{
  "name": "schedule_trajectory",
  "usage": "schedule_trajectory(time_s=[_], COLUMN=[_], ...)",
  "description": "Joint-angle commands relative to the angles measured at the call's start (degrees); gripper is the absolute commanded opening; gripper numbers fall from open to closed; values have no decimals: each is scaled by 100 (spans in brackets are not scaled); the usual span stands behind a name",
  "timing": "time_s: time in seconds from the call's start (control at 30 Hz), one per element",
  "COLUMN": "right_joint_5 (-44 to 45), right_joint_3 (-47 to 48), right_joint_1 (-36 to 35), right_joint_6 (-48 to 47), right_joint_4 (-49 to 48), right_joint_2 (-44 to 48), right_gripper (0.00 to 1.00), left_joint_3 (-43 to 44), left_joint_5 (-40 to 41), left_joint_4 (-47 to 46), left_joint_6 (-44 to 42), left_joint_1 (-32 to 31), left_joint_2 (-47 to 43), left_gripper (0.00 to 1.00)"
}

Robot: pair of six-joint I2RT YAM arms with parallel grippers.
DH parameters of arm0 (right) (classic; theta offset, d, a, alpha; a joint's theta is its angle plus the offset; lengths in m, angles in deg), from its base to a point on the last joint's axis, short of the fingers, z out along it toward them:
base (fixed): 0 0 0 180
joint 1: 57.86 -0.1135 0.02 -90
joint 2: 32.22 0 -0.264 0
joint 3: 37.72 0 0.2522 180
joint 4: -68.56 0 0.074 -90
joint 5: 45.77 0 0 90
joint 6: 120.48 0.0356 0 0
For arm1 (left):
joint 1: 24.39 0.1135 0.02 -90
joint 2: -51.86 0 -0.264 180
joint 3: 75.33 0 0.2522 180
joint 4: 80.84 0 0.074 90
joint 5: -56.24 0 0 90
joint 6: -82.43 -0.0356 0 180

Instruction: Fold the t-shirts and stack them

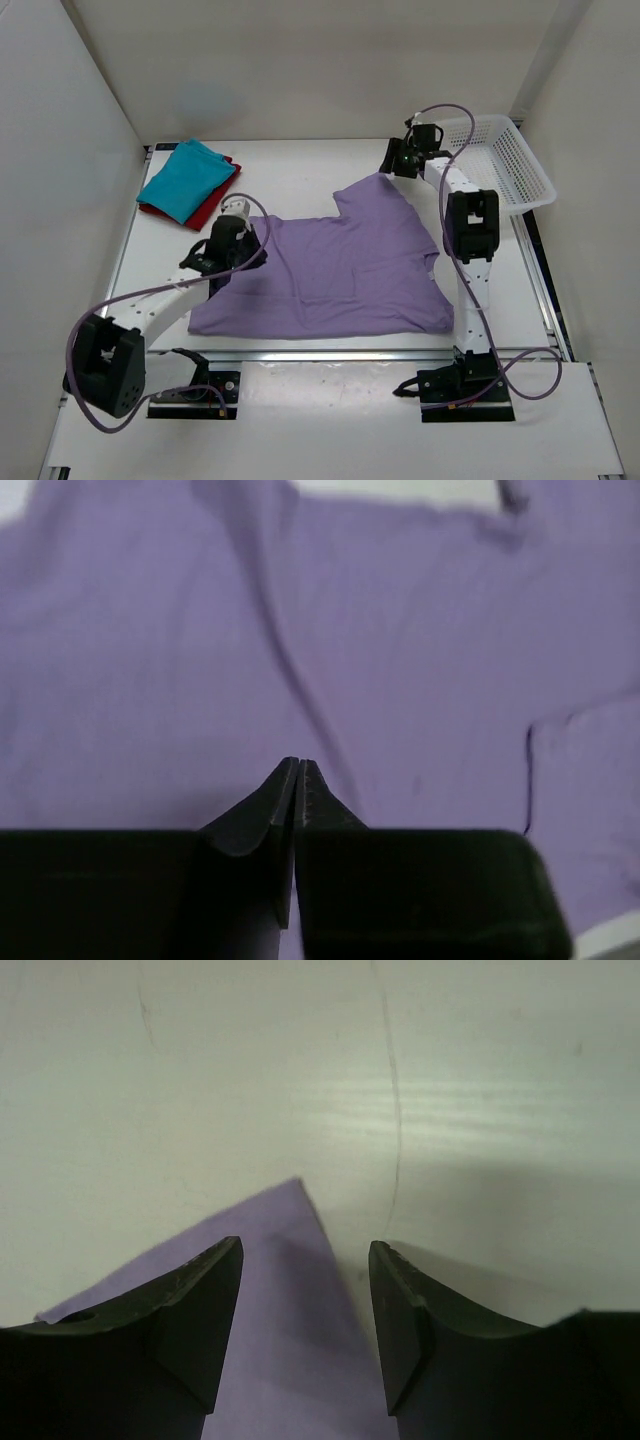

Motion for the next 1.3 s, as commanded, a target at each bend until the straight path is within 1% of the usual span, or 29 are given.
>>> schedule_trajectory(time_s=[0.0,0.03,0.1,0.13,0.17,0.2,0.23,0.27,0.3,0.33,0.37,0.4,0.47,0.57,0.63,0.67,0.7,0.73,0.77,0.8,0.83,0.87,0.93,0.97,1.0,1.1,1.17,1.2,1.27], right_joint_5=[-44,-18,-18,-9,-35,-27,8,35,17,17,17,35,18,-96,-141,-141,-124,-89,-114,-115,-132,-132,-115,-97,-80,-62,-114,-123,-106], right_joint_3=[1101,1305,1911,1931,1983,1923,1879,1774,1660,1450,1352,1107,772,428,271,200,173,95,111,77,103,111,85,111,112,42,-11,-72,-117], right_joint_1=[25,59,7,16,-2,-80,-64,-107,-160,-186,-204,-239,-257,-187,-160,-186,-152,-169,-134,-108,-116,-116,-125,-134,-125,-98,-72,-29,-46], right_joint_6=[-193,-254,-298,-316,-299,-307,-307,-342,-316,-333,-307,-298,-342,-229,-236,-254,-280,-255,-211,-237,-219,-219,-245,-289,-290,-272,-255,-254,-237], right_joint_4=[343,613,1062,1143,1161,1057,1038,994,916,915,758,591,336,81,10,-17,-17,-52,-43,-78,-96,-105,-113,-87,-78,-70,-104,-166,-201], right_joint_2=[-459,-548,-873,-953,-927,-892,-883,-831,-770,-708,-551,-497,-164,39,179,258,303,277,338,330,338,321,338,312,260,250,285,303,399], right_gripper=[52,53,51,51,51,51,51,51,51,51,51,51,51,51,51,52,51,51,51,51,50,51,50,50,50,49,49,49,49], left_joint_3=[-739,-644,-494,-293,83,278,689,893,1226,1543,1842,1975,2379,2573,2679,2636,2557,2539,2452,2347,2363,2363,2319,2171,2074,1644,1214,890,-5], left_joint_5=[22,92,-266,-198,-41,39,5,92,49,92,67,14,5,111,-125,-292,-303,-390,-443,-374,-329,-198,-145,-75,4,531,1144,1461,1674], left_joint_4=[-16,28,-304,-384,-385,-254,-192,0,115,194,404,606,828,1004,1153,1127,1066,1048,969,942,951,977,882,811,793,723,670,661,451], left_joint_6=[258,249,275,302,232,179,83,30,-136,-225,-321,-401,-681,-919,-903,-946,-903,-885,-885,-876,-859,-876,-867,-763,-701,-613,-455,-297,229], left_joint_1=[22,379,1249,1366,1550,1665,1710,1806,1920,1956,2008,2035,1895,1684,1701,1745,1710,1701,1658,1666,1579,1587,1482,1447,1359,701,-105,-318,-1047], left_joint_2=[-307,-334,-474,-457,-292,23,226,637,1042,1272,1683,2079,2485,2943,3216,3260,3287,3270,3217,3173,3155,3120,2928,2727,2629,1874,1146,960,285], left_gripper=[17,26,46,49,56,63,72,86,93,94,99,99,99,99,98,99,95,82,72,67,51,30,8,0,0,0,0,1,7])
